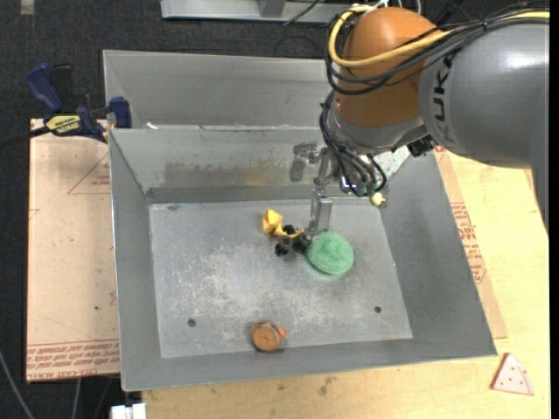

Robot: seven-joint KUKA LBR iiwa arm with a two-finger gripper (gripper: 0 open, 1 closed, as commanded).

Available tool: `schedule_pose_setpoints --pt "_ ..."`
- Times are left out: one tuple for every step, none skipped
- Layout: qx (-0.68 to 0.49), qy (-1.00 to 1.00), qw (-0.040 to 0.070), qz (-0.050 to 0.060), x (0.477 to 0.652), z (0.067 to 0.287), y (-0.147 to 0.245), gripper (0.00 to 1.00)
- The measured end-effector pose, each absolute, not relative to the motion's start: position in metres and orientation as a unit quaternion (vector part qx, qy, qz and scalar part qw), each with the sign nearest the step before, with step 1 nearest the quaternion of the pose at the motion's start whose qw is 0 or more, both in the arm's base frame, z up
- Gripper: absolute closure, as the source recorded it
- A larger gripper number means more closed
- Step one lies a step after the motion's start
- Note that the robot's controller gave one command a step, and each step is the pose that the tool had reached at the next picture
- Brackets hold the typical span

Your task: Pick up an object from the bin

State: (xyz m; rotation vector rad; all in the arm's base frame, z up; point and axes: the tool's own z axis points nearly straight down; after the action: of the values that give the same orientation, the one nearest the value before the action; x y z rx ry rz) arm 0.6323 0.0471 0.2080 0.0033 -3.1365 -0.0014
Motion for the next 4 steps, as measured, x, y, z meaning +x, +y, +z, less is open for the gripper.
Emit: schedule_pose_setpoints --pt "0.001 -1.0 -0.001 -0.001 0.633 0.213 0.047 0.0" --pt "0.039 -0.999 -0.003 0.0 0.63 0.171 0.044 0.0" --pt "0.04 -0.999 -0.003 -0.001 0.63 0.104 0.046 0.0" --pt "0.004 -1.0 -0.001 -0.001 0.625 0.071 0.045 1.0"
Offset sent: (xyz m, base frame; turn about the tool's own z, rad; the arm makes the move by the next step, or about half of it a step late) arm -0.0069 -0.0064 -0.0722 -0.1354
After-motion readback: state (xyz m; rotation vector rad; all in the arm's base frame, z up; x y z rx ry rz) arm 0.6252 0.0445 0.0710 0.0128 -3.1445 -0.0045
